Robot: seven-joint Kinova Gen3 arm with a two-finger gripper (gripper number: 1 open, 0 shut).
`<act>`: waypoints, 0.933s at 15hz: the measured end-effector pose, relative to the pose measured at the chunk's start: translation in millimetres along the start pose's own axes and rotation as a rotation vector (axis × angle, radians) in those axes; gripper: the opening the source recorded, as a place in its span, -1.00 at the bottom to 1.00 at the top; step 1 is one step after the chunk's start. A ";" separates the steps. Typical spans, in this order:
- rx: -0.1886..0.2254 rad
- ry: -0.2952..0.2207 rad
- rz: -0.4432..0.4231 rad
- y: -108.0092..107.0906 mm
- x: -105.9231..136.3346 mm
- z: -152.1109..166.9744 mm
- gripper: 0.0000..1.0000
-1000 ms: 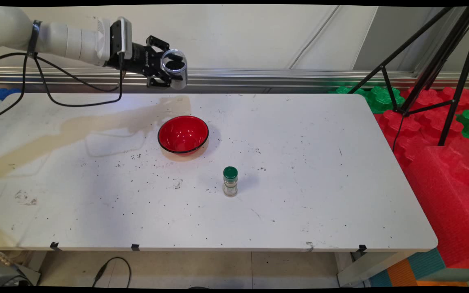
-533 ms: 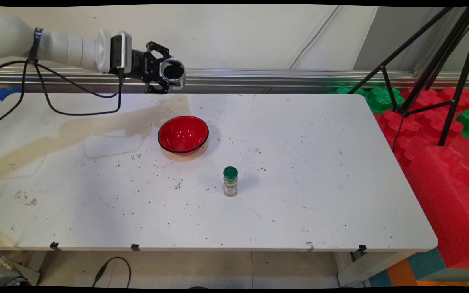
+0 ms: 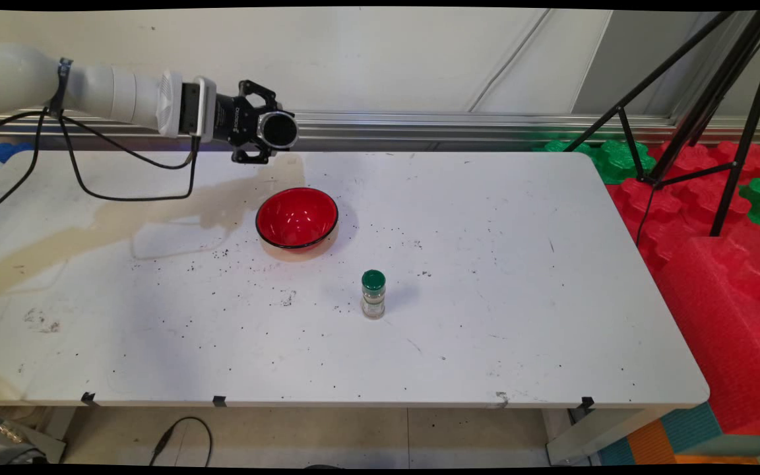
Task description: Pour the black seasoning powder in the red bowl
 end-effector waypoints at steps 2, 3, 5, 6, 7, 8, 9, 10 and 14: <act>-0.002 -0.007 0.049 5.2 0.1 1.3 -1.00; -0.002 -0.011 0.073 7.6 0.3 2.2 -1.00; -0.003 -0.018 0.117 11.9 0.6 3.6 -1.00; -0.003 -0.020 0.130 13.1 0.7 4.3 -1.00; -0.003 -0.024 0.148 14.8 0.7 5.0 -1.00; -0.003 -0.027 0.160 16.1 0.7 5.6 -1.00; -0.003 -0.031 0.179 17.9 0.6 6.5 -1.00; -0.002 -0.035 0.201 19.9 0.6 7.6 -1.00; 0.002 -0.046 0.289 26.6 2.3 12.6 -1.00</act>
